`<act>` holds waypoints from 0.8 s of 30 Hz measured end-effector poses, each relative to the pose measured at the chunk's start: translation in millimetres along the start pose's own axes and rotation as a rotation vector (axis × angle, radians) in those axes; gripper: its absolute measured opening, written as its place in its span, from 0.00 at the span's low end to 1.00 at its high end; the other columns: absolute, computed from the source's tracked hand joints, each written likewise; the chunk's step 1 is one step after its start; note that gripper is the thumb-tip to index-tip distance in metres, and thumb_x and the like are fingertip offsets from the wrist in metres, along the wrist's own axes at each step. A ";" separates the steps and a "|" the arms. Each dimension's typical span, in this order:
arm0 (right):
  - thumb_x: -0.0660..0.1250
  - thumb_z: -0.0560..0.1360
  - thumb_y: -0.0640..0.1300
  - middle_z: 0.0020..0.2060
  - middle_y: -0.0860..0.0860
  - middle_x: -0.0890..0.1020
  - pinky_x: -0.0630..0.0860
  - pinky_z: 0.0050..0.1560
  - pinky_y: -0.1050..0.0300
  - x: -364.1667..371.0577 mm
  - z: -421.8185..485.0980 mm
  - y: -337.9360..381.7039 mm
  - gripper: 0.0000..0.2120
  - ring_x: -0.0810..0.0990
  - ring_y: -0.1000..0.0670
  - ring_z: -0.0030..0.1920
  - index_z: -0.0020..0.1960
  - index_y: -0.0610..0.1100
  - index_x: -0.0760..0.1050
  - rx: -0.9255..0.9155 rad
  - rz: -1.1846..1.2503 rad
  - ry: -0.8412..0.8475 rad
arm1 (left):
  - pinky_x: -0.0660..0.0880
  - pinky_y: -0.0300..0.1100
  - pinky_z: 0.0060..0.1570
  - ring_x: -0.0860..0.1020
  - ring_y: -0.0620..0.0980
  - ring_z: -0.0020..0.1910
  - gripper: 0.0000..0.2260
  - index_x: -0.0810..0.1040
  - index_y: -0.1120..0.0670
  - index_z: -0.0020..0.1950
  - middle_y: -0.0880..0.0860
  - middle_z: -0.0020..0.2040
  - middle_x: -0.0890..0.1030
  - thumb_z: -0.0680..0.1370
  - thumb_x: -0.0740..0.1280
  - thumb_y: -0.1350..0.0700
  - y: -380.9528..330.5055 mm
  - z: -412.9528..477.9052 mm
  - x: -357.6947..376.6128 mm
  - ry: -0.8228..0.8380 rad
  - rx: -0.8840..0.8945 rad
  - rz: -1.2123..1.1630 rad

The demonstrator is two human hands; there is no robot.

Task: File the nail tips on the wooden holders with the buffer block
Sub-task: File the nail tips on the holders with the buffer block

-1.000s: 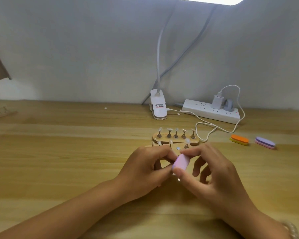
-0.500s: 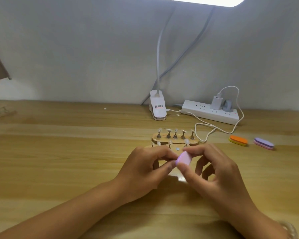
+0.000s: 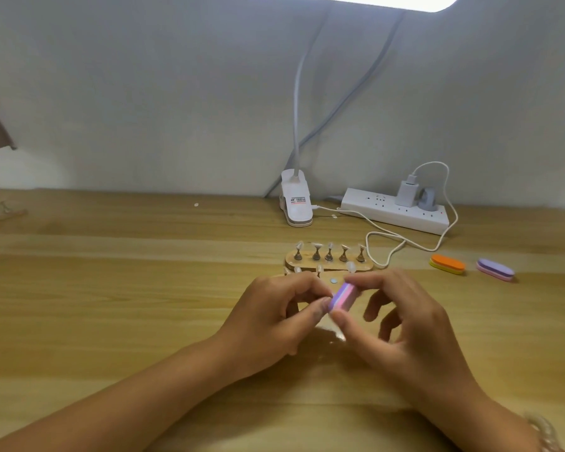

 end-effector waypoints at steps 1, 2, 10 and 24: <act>0.72 0.71 0.59 0.45 0.58 0.78 0.75 0.30 0.60 4.6 -1.4 2.8 0.18 0.78 0.54 0.41 0.54 0.50 0.77 -0.031 -0.018 0.025 | 0.71 0.42 0.22 0.75 0.45 0.22 0.05 0.81 0.54 0.49 0.37 0.39 0.81 0.79 0.66 0.56 0.9 0.1 -1.1 -0.008 -0.003 -0.003; 0.72 0.71 0.60 0.45 0.58 0.78 0.75 0.31 0.61 6.8 -1.6 0.2 0.17 0.78 0.55 0.42 0.53 0.50 0.77 -0.014 -0.008 0.036 | 0.72 0.43 0.21 0.75 0.45 0.22 0.05 0.81 0.53 0.49 0.38 0.39 0.81 0.79 0.66 0.56 1.8 0.3 -2.3 -0.018 -0.006 -0.009; 0.73 0.73 0.41 0.42 0.53 0.84 0.80 0.35 0.58 4.0 -2.4 -60.0 0.12 0.84 0.51 0.41 0.53 0.50 0.75 0.478 0.461 -0.026 | 0.67 0.35 0.24 0.77 0.44 0.21 0.03 0.81 0.52 0.49 0.44 0.48 0.85 0.79 0.70 0.60 0.5 -0.2 -0.4 -0.032 -0.013 -0.014; 0.67 0.70 0.60 0.28 0.55 0.68 0.65 0.32 0.63 14.2 -2.6 -42.3 0.19 0.65 0.56 0.29 0.41 0.45 0.67 0.375 0.390 0.122 | 0.65 0.31 0.29 0.68 0.42 0.23 0.03 0.81 0.51 0.48 0.42 0.45 0.82 0.75 0.73 0.58 -0.1 1.5 -2.1 -0.049 0.032 0.038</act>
Point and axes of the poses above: each hand's wrist, its own z-axis towards the middle knuckle, its own x-axis out of the palm, y = z × x, the point moved 9 cm from there along z, towards the middle knuckle
